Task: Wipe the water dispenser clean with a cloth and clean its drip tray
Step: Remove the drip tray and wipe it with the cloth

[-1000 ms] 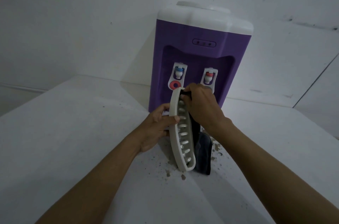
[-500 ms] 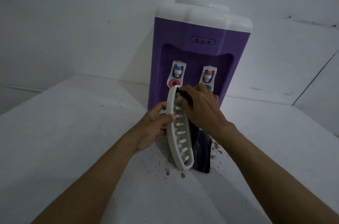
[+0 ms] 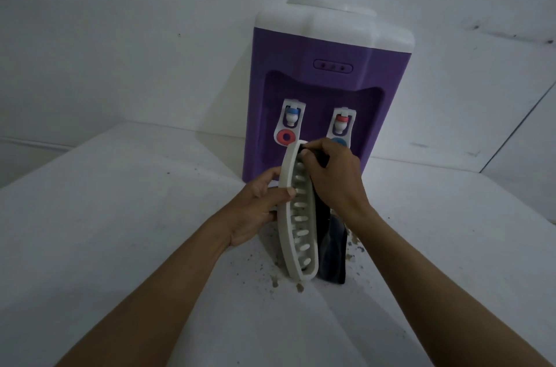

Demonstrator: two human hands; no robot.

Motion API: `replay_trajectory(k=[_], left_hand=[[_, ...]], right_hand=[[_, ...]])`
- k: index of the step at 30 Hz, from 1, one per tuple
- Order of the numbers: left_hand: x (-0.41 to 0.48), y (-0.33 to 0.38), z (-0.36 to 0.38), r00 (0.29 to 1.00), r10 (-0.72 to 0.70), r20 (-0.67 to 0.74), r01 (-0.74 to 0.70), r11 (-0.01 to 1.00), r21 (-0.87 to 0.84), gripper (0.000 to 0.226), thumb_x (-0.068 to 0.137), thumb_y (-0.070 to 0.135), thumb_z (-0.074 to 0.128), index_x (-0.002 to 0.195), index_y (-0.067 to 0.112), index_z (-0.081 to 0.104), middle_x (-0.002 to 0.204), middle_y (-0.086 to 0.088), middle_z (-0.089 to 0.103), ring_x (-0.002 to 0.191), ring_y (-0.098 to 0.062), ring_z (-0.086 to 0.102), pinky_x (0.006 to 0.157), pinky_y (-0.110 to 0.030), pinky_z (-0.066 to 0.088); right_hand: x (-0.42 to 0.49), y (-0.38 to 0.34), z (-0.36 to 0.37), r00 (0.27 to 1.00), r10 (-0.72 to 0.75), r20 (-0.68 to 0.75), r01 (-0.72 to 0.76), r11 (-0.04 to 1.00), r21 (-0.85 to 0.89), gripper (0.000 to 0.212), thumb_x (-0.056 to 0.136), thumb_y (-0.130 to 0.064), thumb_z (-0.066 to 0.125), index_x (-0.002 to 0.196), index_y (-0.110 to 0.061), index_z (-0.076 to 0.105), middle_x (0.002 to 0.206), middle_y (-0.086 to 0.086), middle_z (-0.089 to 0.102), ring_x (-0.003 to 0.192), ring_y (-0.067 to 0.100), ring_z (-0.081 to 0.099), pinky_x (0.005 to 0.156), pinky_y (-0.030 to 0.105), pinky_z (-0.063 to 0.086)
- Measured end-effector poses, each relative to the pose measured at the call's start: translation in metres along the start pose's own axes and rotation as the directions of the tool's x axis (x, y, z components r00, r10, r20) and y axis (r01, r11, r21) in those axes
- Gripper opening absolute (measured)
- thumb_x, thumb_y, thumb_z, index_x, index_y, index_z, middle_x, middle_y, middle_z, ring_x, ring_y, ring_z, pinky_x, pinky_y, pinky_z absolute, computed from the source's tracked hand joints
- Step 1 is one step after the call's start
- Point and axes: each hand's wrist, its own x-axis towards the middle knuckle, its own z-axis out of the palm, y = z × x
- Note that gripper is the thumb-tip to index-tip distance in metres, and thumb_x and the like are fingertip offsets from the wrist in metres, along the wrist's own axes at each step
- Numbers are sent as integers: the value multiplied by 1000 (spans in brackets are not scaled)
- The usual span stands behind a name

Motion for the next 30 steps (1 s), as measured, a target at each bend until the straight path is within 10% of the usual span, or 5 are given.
replay_trajectory(k=[8, 13, 23, 30], left_hand=[[-2, -2, -5, 1000, 14, -23, -14, 1000, -12, 37, 92, 8, 61, 127, 16, 55, 121, -15, 64, 105, -26, 66, 97, -47, 52], [0, -1, -3, 1000, 10, 9, -10, 1000, -11, 41, 91, 10, 61, 130, 18, 53, 114, -9, 68, 107, -28, 65, 95, -45, 53], [0, -2, 2, 1000, 20, -2, -20, 999, -25, 40, 89, 11, 64, 128, 16, 56, 112, -8, 69, 102, -26, 67, 93, -42, 54], [0, -3, 6, 999, 29, -41, -31, 998, -50, 42, 89, 8, 63, 129, 15, 54, 118, -16, 67, 104, -30, 66, 94, -48, 53]], right_hand=[[-2, 16, 6, 940, -334, 66, 327, 832, -448, 23, 99, -26, 45, 107, -13, 62, 92, 6, 59, 82, 20, 53, 75, 35, 42], [0, 12, -5, 922, -385, 27, 373, 871, -319, 13, 98, -15, 48, 102, -11, 60, 90, 4, 61, 76, 17, 57, 76, 33, 46], [8, -4, -14, 921, -269, 281, 386, 716, -582, 17, 92, -11, 53, 108, -7, 58, 91, 12, 58, 83, 30, 53, 73, 32, 36], [12, -17, -19, 967, -33, 252, 132, 913, -387, 18, 100, -14, 38, 106, -7, 54, 92, 3, 57, 77, 14, 52, 59, 18, 35]])
